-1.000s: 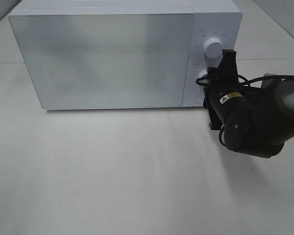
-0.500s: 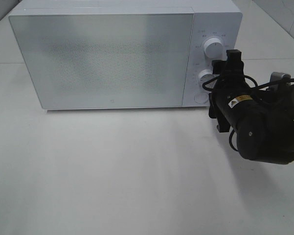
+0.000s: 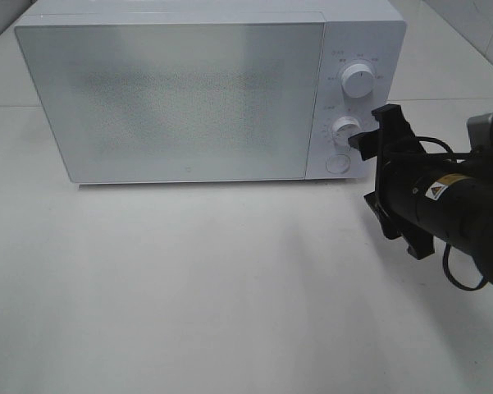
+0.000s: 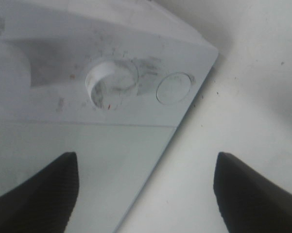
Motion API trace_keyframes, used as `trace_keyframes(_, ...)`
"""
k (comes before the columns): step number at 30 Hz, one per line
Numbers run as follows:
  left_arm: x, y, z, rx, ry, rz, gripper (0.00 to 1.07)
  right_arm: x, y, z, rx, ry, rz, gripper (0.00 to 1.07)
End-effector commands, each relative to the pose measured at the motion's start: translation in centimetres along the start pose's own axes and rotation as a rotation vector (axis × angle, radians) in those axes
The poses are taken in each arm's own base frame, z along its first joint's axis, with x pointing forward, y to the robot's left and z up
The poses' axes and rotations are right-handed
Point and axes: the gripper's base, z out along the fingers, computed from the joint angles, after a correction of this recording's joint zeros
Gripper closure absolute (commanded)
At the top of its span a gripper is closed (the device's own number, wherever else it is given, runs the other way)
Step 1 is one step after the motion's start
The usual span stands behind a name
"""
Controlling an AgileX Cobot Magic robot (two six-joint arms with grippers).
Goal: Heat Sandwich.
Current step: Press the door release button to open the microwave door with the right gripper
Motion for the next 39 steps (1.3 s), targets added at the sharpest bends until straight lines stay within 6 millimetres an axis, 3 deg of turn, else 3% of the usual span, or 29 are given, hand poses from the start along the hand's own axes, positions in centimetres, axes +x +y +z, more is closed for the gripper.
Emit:
trace_keyframes(1,0.2,-0.1,-0.4,0.009,-0.031,0.0,0.03,0.3,0.5,-1.5,0.05,0.109,-0.229,0.31)
trace_keyframes(16,0.2,-0.1,-0.4,0.009,-0.031,0.0,0.03,-0.1,2.2,-6.9,0.168,0.467,-0.883,0.31)
trace_keyframes(18,0.2,-0.1,-0.4,0.007,-0.031,0.001,0.03,-0.9,3.2,-8.0,0.211,0.51,-1.041,0.31)
trace_keyframes(24,0.2,-0.1,-0.4,0.007,-0.031,0.001,0.03,-3.0,4.7,-10.8,0.344,0.534,-1.262,0.31)
trace_keyframes(35,0.2,-0.1,-0.4,0.007,-0.031,0.001,0.03,-5.0,5.1,-16.6,0.333,0.486,-1.354,0.31)
trace_keyframes(39,0.2,-0.1,-0.4,0.007,-0.031,0.001,0.03,-5.8,4.5,-19.9,0.337,0.46,-1.335,0.31)
